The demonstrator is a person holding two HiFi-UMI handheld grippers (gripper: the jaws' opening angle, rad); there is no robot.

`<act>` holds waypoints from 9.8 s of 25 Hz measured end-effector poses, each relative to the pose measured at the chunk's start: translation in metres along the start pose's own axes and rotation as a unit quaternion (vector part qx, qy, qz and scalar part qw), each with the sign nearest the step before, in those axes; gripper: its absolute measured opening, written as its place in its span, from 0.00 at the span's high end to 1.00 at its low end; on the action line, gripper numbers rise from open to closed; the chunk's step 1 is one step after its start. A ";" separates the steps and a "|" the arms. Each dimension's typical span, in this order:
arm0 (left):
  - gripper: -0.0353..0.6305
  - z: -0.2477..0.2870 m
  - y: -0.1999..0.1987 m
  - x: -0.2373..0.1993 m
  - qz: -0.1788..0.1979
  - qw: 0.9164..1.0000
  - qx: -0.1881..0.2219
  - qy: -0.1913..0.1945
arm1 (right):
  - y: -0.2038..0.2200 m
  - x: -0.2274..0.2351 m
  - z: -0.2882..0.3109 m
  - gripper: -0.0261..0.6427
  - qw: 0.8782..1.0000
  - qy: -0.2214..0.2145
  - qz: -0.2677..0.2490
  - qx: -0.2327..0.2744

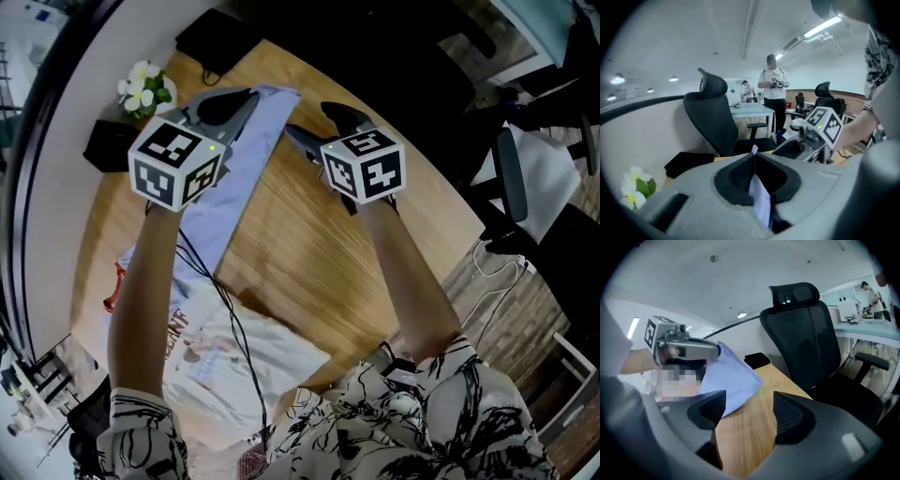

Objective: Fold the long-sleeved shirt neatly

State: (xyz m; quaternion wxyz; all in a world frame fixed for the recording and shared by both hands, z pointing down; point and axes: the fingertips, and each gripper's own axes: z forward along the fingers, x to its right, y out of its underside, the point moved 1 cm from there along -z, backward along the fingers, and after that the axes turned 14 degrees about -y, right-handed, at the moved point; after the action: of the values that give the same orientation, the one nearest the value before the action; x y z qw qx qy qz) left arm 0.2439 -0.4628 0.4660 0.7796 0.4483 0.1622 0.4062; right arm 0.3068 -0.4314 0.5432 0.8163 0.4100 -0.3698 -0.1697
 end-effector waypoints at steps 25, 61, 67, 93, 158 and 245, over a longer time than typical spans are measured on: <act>0.92 -0.178 -0.027 -0.041 0.020 0.994 0.086 -0.068 | -0.095 -0.224 -0.056 0.92 0.975 -0.076 -0.184 0.097; 0.92 -0.603 0.375 -0.060 -0.047 0.992 -0.048 -0.103 | 0.162 -0.699 0.152 0.92 0.933 -0.205 -0.288 -0.068; 0.88 -0.604 0.451 -0.055 -0.027 0.995 -0.073 -0.061 | 0.239 -0.717 0.193 0.92 0.896 -0.205 -0.371 -0.134; 0.53 -0.777 0.363 0.154 -0.236 0.865 0.062 -0.439 | 0.169 -0.650 -0.003 0.42 0.909 -0.280 -0.307 -0.017; 0.90 -0.692 0.448 0.484 -0.512 0.695 -0.081 -0.498 | 0.334 -0.367 -0.272 0.90 0.920 -0.207 -0.167 -0.288; 0.91 -0.725 0.451 -0.048 -0.377 0.740 -0.017 -0.556 | 0.023 -0.395 0.153 0.90 0.954 -0.163 -0.226 -0.109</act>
State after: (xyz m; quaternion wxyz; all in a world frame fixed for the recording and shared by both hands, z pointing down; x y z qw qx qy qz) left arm -0.4535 0.0320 0.4399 0.8284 0.4832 -0.1512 -0.2397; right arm -0.0716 -0.2710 0.4376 0.7246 0.3586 -0.3747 -0.4538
